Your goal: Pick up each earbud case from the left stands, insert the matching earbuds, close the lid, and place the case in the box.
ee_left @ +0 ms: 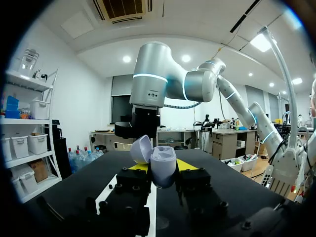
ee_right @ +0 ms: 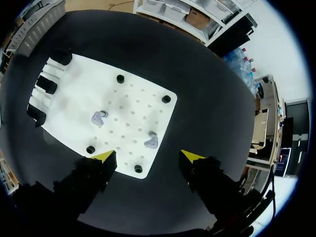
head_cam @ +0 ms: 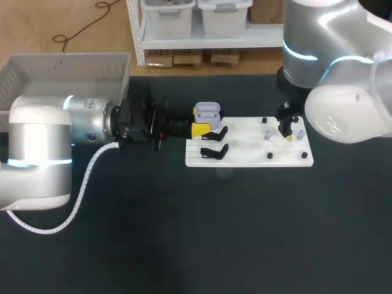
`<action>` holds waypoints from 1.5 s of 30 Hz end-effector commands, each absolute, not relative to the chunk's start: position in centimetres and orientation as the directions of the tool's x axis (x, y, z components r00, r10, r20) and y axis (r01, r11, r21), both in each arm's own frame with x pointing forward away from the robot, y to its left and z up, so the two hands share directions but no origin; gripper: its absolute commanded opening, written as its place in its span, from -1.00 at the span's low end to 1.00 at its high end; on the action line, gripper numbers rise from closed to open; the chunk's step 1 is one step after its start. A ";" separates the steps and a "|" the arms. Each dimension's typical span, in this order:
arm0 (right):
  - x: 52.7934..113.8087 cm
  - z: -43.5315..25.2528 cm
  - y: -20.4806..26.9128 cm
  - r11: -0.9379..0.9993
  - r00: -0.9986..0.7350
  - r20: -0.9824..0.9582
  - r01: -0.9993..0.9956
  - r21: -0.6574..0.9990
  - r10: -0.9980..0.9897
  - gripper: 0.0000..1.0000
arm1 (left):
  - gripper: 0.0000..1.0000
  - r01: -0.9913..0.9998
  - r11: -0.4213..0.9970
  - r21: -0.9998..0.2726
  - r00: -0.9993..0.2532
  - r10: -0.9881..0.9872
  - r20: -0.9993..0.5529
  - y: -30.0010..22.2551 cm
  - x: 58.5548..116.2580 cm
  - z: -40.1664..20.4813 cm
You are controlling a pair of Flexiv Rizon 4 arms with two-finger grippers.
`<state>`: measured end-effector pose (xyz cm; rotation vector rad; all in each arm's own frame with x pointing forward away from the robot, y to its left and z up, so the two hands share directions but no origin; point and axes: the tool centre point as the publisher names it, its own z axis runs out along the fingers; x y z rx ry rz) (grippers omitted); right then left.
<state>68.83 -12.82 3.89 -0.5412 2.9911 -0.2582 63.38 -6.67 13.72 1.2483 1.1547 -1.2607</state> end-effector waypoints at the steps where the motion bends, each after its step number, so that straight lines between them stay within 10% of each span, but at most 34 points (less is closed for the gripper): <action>1: 68.6 3.2 -12.9 0.924 -0.933 -0.065 -0.337 -0.179 -0.353 0.47 | -1.00 0.998 -0.064 0.013 0.012 -0.023 -1.000 -6.7 63.3 13.6; 10: 69.2 2.8 -13.0 0.935 -0.938 -0.100 -0.314 -0.164 -0.333 -0.15 | -1.00 0.998 -0.064 0.013 0.012 -0.023 -1.000 -6.7 63.3 13.6; 45: 69.8 1.7 -12.9 0.931 -0.938 -0.112 -0.299 -0.208 -0.327 -0.33 | -1.00 0.998 -0.064 0.013 0.012 -0.023 -1.000 -6.7 63.3 13.6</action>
